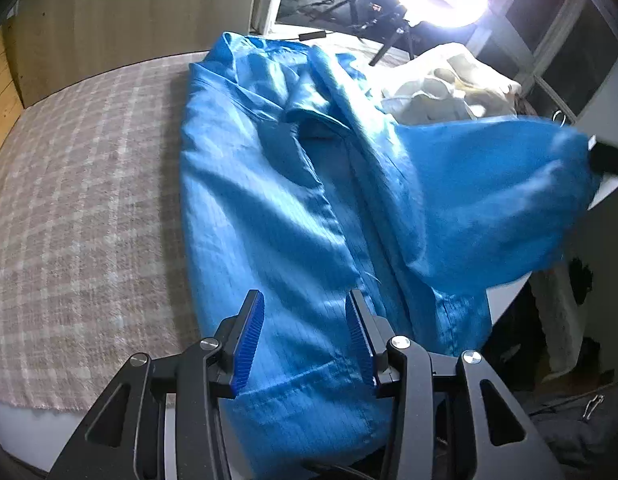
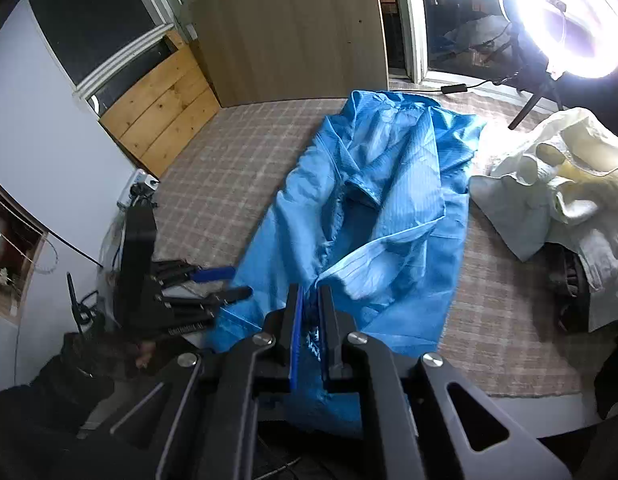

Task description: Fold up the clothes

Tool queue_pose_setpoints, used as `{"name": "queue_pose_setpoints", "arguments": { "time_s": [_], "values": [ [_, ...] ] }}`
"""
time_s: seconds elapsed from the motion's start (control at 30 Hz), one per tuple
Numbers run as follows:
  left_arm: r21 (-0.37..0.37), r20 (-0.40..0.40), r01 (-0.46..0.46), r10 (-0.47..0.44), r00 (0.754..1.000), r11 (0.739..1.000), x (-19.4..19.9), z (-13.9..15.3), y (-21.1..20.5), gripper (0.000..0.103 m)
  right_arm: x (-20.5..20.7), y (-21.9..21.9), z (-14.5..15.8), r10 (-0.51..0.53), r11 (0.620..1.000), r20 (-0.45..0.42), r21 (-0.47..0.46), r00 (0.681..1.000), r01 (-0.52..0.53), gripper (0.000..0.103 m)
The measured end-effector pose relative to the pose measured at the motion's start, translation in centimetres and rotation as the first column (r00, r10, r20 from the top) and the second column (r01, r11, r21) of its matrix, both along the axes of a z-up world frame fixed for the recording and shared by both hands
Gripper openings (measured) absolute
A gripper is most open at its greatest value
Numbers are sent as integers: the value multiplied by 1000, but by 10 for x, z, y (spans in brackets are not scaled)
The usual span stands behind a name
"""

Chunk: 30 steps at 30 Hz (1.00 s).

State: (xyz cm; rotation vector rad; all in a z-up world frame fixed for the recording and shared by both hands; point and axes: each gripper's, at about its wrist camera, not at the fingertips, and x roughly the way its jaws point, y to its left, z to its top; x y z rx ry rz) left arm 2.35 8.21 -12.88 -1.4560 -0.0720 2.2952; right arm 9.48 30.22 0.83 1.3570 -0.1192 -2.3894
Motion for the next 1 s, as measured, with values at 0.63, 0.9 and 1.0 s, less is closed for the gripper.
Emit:
{"name": "queue_pose_setpoints", "arguments": {
  "time_s": [0.63, 0.9, 1.0],
  "values": [
    [21, 98, -14, 12, 995, 1000, -145, -22, 85, 42, 25, 105, -31, -304, 951, 89, -24, 949, 307, 8],
    [-44, 141, -97, 102, 985, 994, -196, -51, 104, 42, 22, 126, -53, -300, 954, 112, 24, 947, 299, 8],
    [-45, 142, -98, 104, 984, 994, -196, -50, 106, 39, 18, 130, -69, -268, 963, 144, 27, 953, 267, 8]
  ]
}}
